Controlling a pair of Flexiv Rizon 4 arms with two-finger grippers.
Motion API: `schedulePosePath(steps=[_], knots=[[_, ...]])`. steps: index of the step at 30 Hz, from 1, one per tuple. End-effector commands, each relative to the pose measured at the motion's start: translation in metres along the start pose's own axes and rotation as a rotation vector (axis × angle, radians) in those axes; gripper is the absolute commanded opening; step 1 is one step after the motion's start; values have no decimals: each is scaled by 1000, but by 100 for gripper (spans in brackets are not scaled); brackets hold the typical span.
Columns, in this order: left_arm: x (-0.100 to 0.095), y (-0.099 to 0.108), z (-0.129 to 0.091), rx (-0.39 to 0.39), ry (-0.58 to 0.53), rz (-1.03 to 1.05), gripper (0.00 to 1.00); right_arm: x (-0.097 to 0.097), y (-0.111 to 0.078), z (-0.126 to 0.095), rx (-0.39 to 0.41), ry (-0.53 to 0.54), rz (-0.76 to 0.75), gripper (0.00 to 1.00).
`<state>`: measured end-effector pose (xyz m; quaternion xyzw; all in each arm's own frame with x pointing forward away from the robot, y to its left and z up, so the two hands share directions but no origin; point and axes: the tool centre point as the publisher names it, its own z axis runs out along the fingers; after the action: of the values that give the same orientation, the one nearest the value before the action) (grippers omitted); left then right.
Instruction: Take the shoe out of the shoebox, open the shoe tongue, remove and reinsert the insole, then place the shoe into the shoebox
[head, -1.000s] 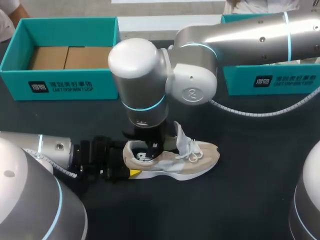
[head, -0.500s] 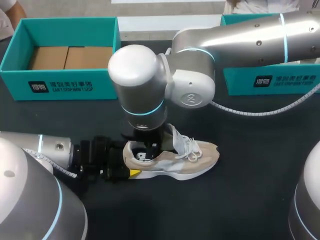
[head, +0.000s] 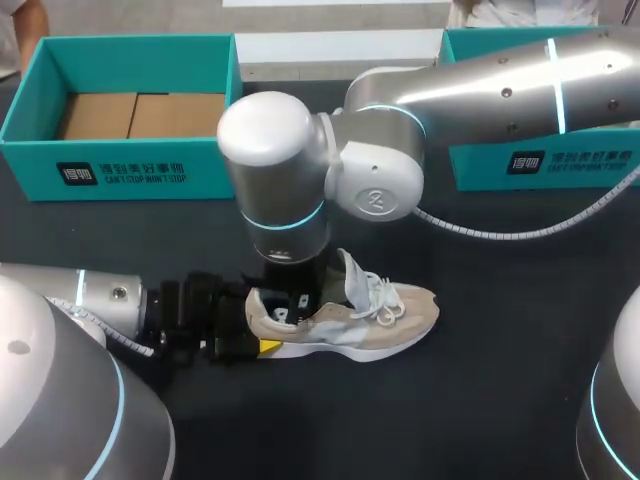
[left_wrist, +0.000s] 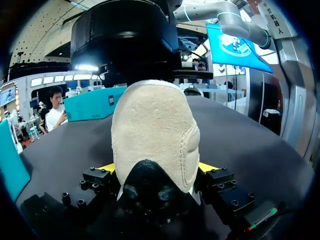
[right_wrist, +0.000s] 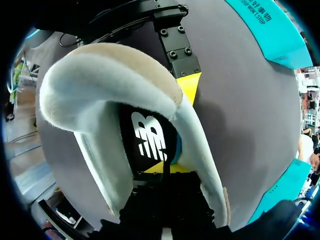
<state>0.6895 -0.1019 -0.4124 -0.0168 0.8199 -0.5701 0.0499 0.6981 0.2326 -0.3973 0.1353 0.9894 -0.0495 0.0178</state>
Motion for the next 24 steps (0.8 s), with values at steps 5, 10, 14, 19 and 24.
schedulePosePath(steps=[5, 10, 14, 19, 24], knots=[[1, 1, 1, -1, -3, 1, 0, 13, -41, -52, -29, -132, 176, 0], [1, 1, 1, -1, -3, 1, 0, 3, -57, -90, -26, -220, 215, 0], [1, 1, 1, -1, -3, 1, 0, -7, -60, -109, -46, -247, 214, 0], [1, 1, 1, -1, -3, 1, 0, -16, -44, -121, -78, -246, 141, 0], [1, 1, 1, -1, -3, 1, 0, -17, -18, -123, -114, -220, 69, 0]])
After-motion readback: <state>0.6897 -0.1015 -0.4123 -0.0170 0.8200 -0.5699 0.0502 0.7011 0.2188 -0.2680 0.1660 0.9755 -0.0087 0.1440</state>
